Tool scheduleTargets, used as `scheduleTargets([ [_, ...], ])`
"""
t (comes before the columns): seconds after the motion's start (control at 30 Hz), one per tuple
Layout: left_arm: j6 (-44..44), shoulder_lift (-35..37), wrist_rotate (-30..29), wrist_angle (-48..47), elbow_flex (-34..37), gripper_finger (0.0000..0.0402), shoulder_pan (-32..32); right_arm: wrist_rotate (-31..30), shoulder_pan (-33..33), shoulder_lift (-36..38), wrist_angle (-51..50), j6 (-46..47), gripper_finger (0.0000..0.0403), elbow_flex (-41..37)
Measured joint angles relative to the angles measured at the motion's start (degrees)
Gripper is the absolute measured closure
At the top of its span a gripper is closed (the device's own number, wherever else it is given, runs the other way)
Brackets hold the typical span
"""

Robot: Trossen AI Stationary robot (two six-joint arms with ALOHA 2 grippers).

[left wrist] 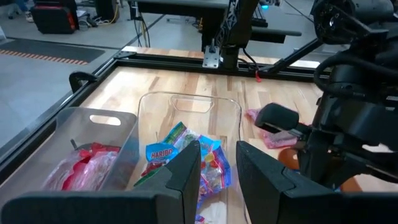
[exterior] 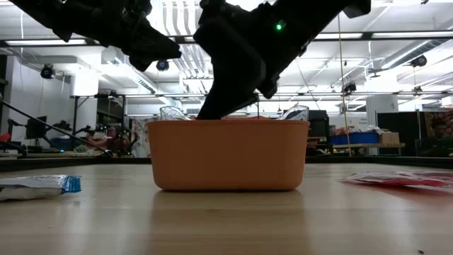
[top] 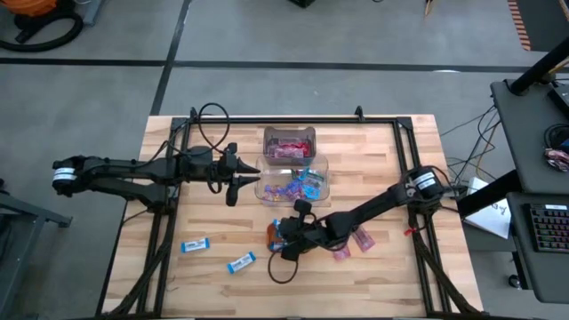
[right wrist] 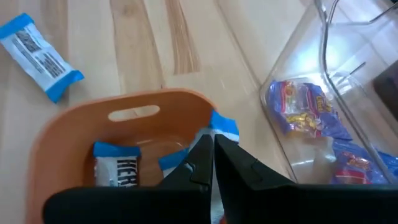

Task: Sort candy
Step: Adjust the white chocolate bar in the orange bin, then put the white chocolate bar into the orange bin

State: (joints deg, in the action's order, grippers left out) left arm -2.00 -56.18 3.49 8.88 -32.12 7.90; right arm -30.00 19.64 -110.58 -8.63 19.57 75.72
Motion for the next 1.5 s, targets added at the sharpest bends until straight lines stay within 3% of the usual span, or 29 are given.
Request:
scheduleTargets([
  [0.43, -0.66, 0.0, 0.3, -0.08, 0.0, 0.0315, 0.01, -3.15, -0.17, -1.02, -0.86, -1.21, 0.0394, -0.05],
  [0.63, -0.68, 0.0, 0.3, -0.11, 0.0, 0.0315, 0.0, 1.34, 0.0, -1.83, 0.65, -3.14, 0.0394, 0.18],
  [1.13, -2.88, 0.0, 0.51, -1.69, 0.01, 0.0315, -0.05, 1.38, 1.75, 2.53, -3.16, -5.5, 0.0394, 3.8],
  [1.2, -4.42, 0.02, 2.67, -2.85, 0.0, 0.0315, -0.35, 1.58, 1.78, 2.58, -4.32, -5.83, 0.0394, 3.72],
  [1.33, -8.25, 0.02, 10.78, -5.9, 0.0, 0.0315, -2.97, 1.96, 2.02, 6.01, -10.48, -5.87, 0.0394, 4.44],
  [1.5, -15.46, -0.06, 10.73, -14.79, -0.4, 0.0315, -10.68, 1.9, 2.46, 13.08, -16.7, -4.6, 0.0394, 4.0],
])
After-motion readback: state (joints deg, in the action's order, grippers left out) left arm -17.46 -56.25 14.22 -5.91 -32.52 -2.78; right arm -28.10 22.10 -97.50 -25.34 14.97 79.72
